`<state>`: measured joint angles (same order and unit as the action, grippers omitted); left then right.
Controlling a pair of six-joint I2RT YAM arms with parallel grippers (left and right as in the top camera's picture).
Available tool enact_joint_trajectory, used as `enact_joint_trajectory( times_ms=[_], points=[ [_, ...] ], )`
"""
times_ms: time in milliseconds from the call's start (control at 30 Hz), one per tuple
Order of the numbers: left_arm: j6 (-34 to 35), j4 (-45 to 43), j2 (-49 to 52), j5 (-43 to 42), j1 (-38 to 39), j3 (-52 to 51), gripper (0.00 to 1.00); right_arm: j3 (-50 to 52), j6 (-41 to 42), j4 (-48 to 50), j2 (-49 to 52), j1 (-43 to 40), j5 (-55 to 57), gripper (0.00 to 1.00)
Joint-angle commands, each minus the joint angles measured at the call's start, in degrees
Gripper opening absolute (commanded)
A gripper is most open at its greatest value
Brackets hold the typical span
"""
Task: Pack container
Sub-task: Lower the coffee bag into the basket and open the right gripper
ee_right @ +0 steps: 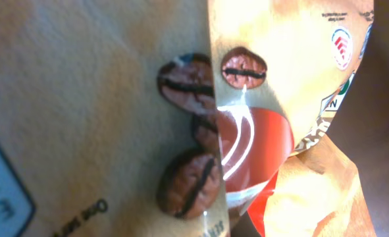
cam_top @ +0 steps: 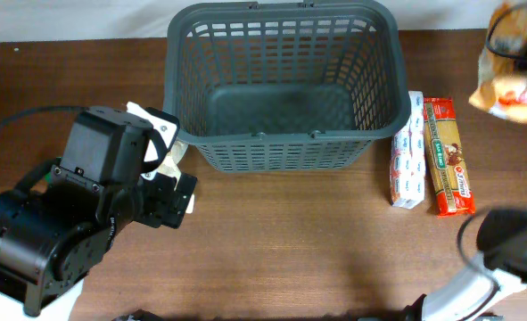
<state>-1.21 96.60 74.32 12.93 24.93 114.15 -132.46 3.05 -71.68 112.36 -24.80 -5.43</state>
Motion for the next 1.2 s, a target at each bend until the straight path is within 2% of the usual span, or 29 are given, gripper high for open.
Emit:
enact_joint_trajectory(
  times_ms=[0, 233, 367, 500, 733, 967, 1167],
  points=[
    [0.5, -0.09, -0.04, 0.39, -0.39, -0.11, 0.99, -6.49, 0.2, 0.55, -11.32, 7.58, -1.88, 0.04],
    [0.5, -0.09, -0.04, 0.39, -0.39, -0.11, 0.99, -7.23, -1.03, 0.68, -16.92, 24.87, -1.88, 0.04],
    [0.5, -0.09, -0.04, 0.39, -0.39, -0.11, 0.99, -7.21, -1.05, 0.37, -15.34, 34.8, -1.07, 0.04],
    [0.5, -0.09, -0.04, 0.39, -0.39, -0.11, 0.99, -7.21, -1.05, 0.5, -11.37, 41.29, 5.09, 0.04],
    [0.5, -0.09, -0.04, 0.39, -0.39, -0.11, 0.99, -7.21, -0.24, -0.87, -0.48, 43.91, 6.12, 0.04],
    [0.5, -0.09, -0.04, 0.39, -0.39, -0.11, 0.99, -7.1, 1.07, -8.7, 8.13, 45.13, 6.14, 0.04],
    [0.5, -0.09, -0.04, 0.39, -0.39, -0.11, 0.99, -6.64, 1.07, -7.32, 12.26, 45.42, 7.65, 0.04]
  ],
)
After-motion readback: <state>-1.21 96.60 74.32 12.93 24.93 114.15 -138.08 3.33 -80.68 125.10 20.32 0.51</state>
